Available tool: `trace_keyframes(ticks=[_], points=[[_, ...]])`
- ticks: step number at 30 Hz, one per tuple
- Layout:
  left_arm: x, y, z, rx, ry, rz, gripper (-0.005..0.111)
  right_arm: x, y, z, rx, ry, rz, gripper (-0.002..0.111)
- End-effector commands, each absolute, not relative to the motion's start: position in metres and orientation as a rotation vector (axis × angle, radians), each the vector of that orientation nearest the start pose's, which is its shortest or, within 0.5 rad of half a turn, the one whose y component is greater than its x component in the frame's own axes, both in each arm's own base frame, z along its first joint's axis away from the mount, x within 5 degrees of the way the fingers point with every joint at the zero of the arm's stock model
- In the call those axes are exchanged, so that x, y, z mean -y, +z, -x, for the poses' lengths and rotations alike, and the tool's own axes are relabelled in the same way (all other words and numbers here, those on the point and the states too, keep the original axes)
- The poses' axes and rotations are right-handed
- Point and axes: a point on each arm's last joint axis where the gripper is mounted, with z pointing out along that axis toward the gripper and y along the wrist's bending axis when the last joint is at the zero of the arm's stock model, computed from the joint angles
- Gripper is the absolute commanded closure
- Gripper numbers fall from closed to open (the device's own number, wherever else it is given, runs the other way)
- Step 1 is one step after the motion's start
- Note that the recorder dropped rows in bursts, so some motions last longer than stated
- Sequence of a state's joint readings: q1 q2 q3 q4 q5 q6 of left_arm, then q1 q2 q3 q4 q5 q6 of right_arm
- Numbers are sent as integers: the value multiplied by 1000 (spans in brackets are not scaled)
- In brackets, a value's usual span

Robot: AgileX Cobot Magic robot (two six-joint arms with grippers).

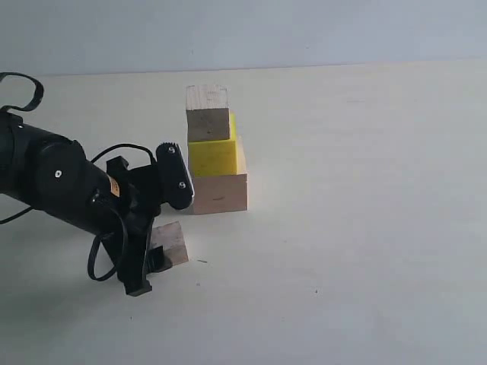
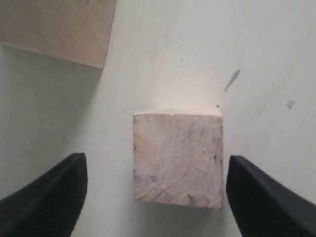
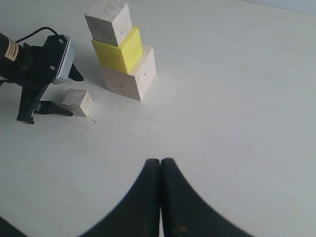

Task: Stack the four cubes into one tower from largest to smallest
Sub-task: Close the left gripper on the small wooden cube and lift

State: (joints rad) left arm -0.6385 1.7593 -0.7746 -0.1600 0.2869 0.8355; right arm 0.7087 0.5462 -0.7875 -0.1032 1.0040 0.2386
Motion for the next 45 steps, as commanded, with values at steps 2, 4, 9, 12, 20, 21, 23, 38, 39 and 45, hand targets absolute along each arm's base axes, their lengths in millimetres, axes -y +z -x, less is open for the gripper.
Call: trace_keyframes(ticks=[2,4,9,12,20,21,23,38,39,45], points=[[182,123,-238,-2178,-57,-1671,32,-46,347,-67,-2201,375,548,108],[182,120,-238,-2198,-68,-1656,32,-46,347,-67,-2199,376,548,108],[182,117,-238,-2213,-73,-1651,34,-46,347,-67,-2199,376,548,108],[182,117,-238,-2213,-73,-1651,48,-46,347,-67,-2199,376,548,108],[182,119,-236,-2247,-97,-1643,101,-46,347,-67,-2201,375,548,108],[182,119,-235,-2247,-98,-1643,106,-46,347,-67,-2201,375,548,108],[181,122,-234,-2247,-101,-1646,107,-46,347,-67,-2201,375,548,108],[172,139,-220,-2270,-98,-1797,107,-46,347,-67,-2201,375,548,108],[171,140,-220,-2271,-96,-1807,107,-46,347,-67,-2201,375,548,108],[170,153,-218,-2304,-106,-1801,107,-46,347,-67,-2201,377,548,108]])
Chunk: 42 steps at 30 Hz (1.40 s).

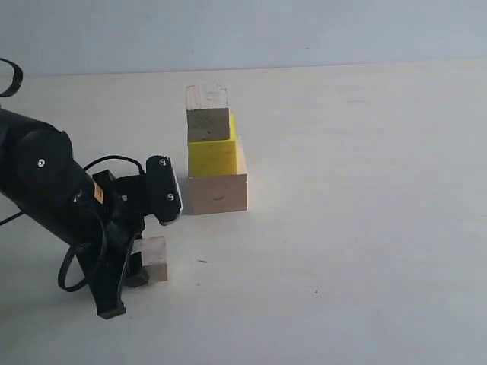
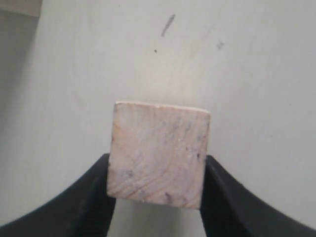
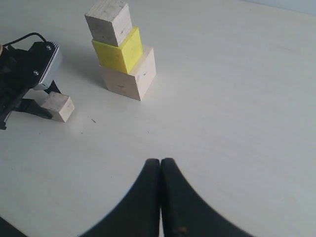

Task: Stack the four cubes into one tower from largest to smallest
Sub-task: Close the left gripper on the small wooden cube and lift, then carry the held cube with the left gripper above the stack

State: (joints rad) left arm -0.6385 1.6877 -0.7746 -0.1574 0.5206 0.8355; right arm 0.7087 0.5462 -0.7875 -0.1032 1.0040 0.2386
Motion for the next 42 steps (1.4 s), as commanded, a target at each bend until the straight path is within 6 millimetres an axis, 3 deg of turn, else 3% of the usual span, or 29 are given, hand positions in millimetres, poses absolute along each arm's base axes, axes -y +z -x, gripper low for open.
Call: trace_keyframes(ticks=[1,8,18,24,28,38,42], points=[[170,159,-218,-2337,-110,-1794,107,-46,347,-67,-2201,377,548,108],[171,217,-220,-2400,-107,-1799,107,-46,347,-67,-2201,377,548,108],[173,307,-233,-2276,-3,-1778,107,-46,347,-67,-2201,377,548,108],[182,341,-245,-2123,19,-1783,107,-47,347,-67,-2200,378,548,108],[190,347,-256,-2050,34,-1829,107,-47,347,-67,-2200,380,548,108],[194,332,-306,-2056,-59,-1828,107,-49,347,-64,-2215,429,544,108],[204,335,-313,-1988,-155,-1831,107,-49,347,-64,-2215,429,544,108]])
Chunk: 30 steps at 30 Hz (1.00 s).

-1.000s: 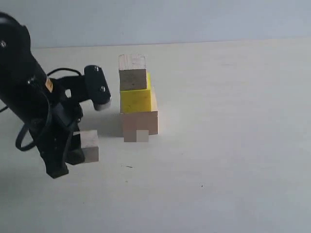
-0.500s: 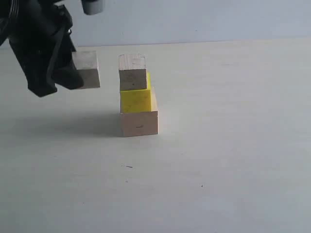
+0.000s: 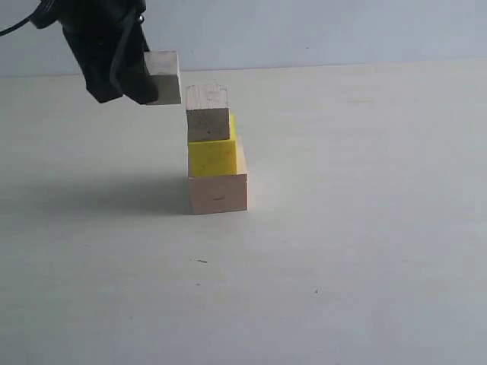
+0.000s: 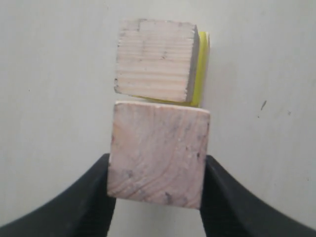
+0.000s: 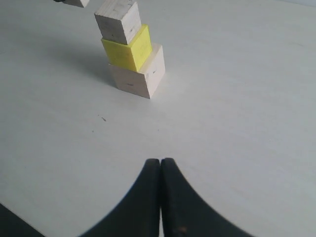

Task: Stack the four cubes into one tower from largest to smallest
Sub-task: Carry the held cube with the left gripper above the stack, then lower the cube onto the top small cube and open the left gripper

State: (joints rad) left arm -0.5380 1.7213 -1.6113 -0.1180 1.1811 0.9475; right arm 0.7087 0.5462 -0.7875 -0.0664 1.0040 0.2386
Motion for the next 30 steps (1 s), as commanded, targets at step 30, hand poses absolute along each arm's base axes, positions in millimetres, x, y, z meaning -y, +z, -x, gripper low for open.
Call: trace_keyframes(ticks=[30], points=[[222,315,-338,-2071,-236,-1799,107,-48,347,-65,-2205,415,545,108]])
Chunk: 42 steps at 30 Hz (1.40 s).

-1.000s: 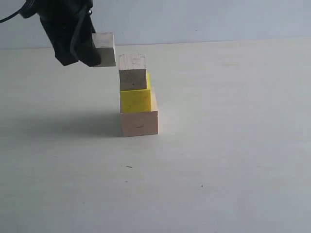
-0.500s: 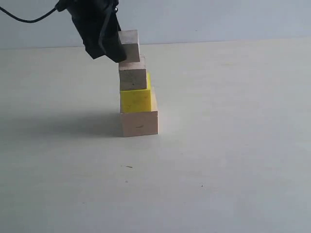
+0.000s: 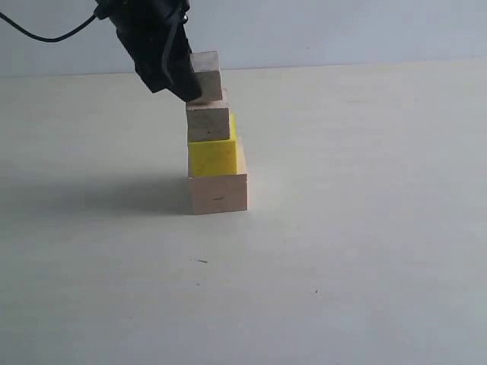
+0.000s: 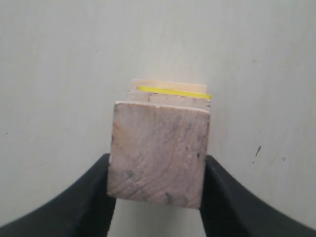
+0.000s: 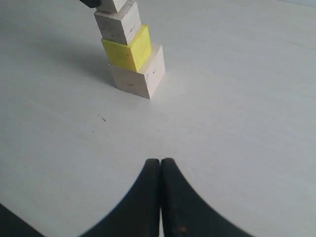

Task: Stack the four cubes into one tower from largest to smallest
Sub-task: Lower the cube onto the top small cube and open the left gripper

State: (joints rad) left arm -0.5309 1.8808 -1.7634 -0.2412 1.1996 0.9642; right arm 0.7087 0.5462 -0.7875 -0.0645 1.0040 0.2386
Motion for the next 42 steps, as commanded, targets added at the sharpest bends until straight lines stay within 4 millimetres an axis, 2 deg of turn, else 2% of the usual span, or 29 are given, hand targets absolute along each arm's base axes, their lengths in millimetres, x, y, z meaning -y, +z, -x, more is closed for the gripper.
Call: trace_keyframes(ticks=[1,9,19,42], points=[[222,315,-338,-2071,-236,-1799,107,-48,347,-66,-2204,410,545,108],[225,316,-337,-2053,-284,-1795,107,-48,347,-66,-2204,410,545,108],[222,315,-338,-2060,-234,-1818,107,-48,347,-66,-2204,410,545,108],[225,311,-339,-2071,-268,-1799,107,-48,347,-66,-2204,410,545,108]])
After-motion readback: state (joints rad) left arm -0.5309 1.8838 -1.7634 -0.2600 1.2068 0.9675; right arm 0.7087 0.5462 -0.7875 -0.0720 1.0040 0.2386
